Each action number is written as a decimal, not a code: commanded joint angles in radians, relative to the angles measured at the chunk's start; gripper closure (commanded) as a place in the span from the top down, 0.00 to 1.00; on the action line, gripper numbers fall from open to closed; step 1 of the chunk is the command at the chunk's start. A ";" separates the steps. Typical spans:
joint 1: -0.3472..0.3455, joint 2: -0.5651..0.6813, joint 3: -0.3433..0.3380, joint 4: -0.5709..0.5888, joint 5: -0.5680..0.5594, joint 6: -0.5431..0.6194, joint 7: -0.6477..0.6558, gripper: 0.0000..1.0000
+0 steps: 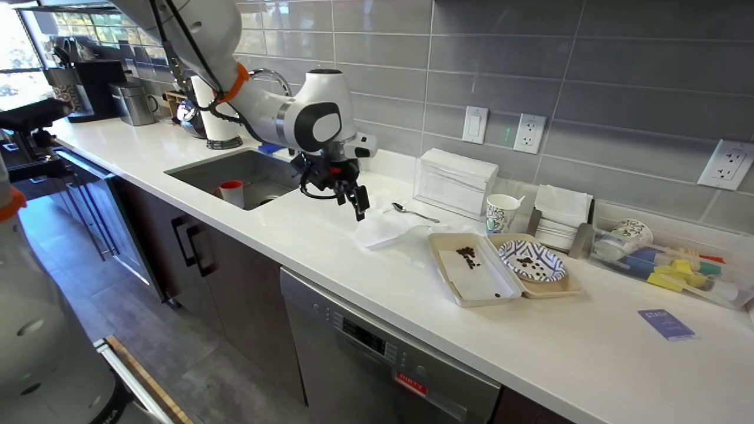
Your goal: Slide the napkin to the left
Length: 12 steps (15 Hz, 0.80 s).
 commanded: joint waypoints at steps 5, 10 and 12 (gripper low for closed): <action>0.018 0.036 -0.035 0.014 -0.019 0.041 0.014 1.00; 0.014 0.066 -0.042 0.041 -0.001 0.057 0.034 1.00; 0.013 0.091 -0.047 0.061 0.013 0.064 0.030 1.00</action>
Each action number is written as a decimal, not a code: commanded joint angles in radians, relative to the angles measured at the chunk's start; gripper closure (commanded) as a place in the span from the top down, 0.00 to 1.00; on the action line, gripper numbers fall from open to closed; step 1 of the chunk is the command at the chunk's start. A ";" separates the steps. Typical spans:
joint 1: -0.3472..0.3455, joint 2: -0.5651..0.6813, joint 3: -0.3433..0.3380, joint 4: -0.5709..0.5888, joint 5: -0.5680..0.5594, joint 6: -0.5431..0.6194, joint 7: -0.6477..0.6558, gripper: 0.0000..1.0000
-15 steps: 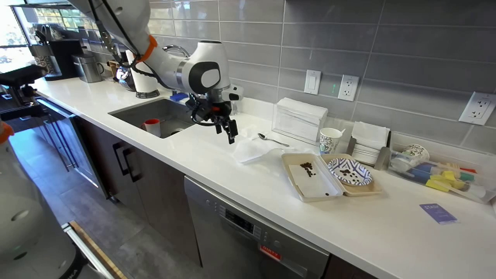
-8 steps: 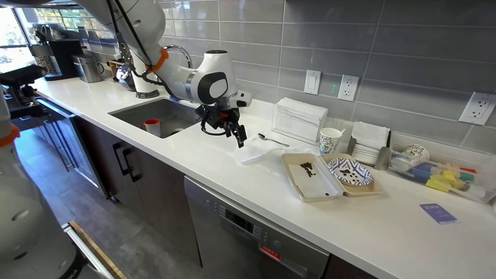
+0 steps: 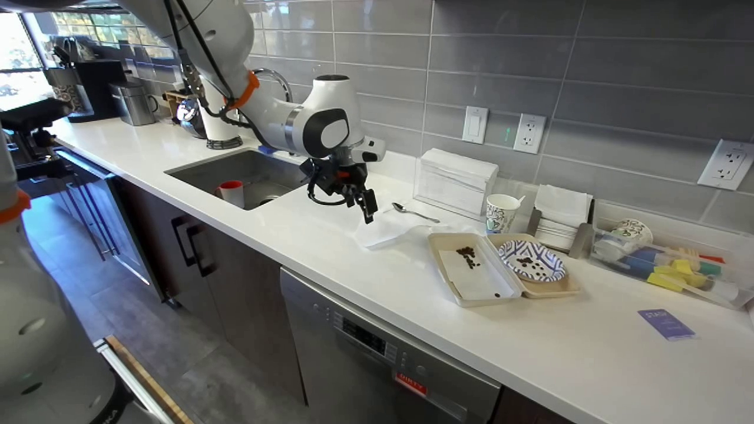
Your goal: Slide the napkin to the left
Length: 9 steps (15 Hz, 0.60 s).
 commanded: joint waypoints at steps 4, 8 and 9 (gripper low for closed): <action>0.008 0.106 -0.025 0.075 0.045 0.041 0.012 1.00; 0.009 0.174 -0.031 0.111 0.067 0.089 -0.001 1.00; 0.006 0.191 -0.026 0.121 0.084 0.096 -0.011 1.00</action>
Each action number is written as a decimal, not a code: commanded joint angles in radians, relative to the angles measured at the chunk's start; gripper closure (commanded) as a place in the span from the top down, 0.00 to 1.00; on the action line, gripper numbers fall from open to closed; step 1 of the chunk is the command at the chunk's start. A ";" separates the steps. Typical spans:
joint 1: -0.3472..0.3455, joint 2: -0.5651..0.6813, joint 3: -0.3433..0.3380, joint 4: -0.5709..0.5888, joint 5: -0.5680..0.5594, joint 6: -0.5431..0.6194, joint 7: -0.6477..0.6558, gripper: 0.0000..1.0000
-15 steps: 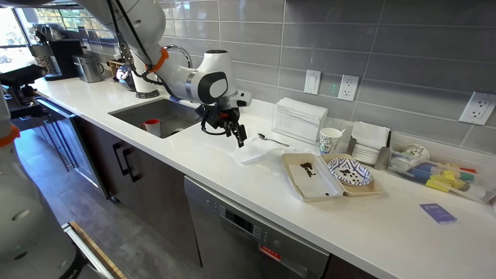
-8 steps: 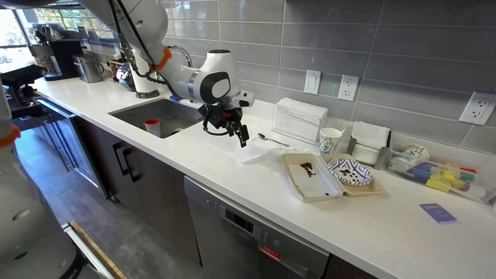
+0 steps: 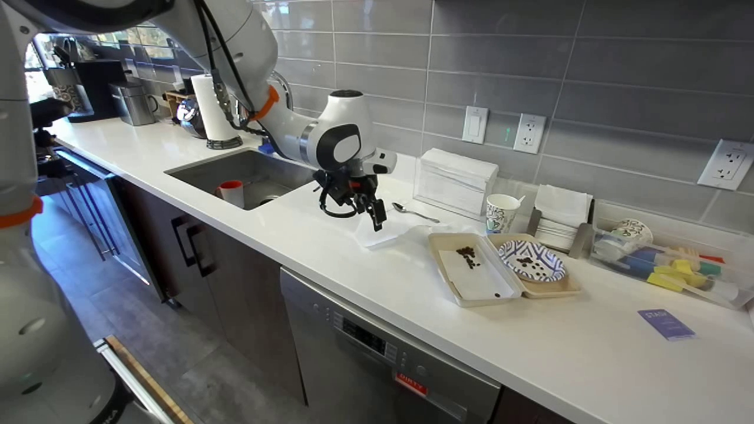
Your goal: Slide the napkin to the left
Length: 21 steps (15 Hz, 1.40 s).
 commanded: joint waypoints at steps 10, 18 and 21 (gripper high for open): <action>0.041 0.189 -0.017 0.133 0.032 0.069 -0.041 0.50; 0.064 0.233 -0.023 0.169 0.016 0.065 -0.082 0.46; 0.069 0.233 -0.029 0.172 0.009 0.060 -0.088 0.22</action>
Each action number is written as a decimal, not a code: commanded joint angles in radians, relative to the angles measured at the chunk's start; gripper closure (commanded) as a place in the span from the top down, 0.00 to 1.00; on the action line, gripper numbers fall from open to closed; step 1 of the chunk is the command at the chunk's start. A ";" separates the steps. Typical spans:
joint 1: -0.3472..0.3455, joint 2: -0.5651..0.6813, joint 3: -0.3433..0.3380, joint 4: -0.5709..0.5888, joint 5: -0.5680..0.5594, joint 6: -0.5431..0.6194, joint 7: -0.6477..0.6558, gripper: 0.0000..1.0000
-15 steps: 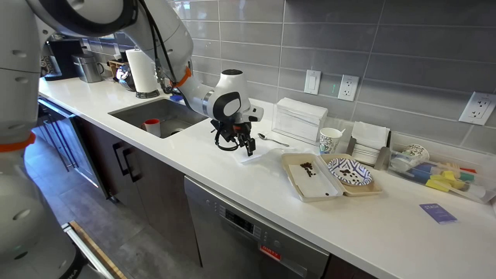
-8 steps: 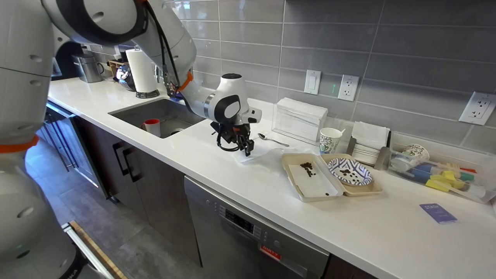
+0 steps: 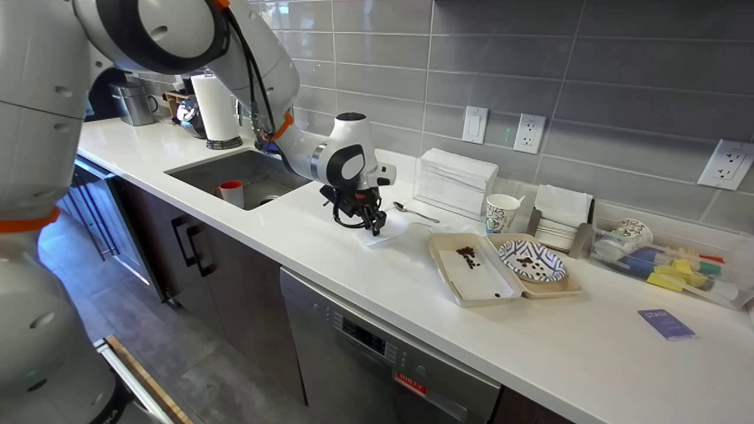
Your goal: Slide the napkin to the left
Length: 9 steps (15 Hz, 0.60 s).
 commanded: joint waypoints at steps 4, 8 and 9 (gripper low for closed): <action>0.020 0.022 -0.027 0.011 -0.023 -0.021 -0.013 0.00; 0.033 0.018 -0.042 0.006 -0.042 -0.029 -0.004 0.00; 0.040 0.007 -0.047 0.003 -0.045 -0.037 0.006 0.00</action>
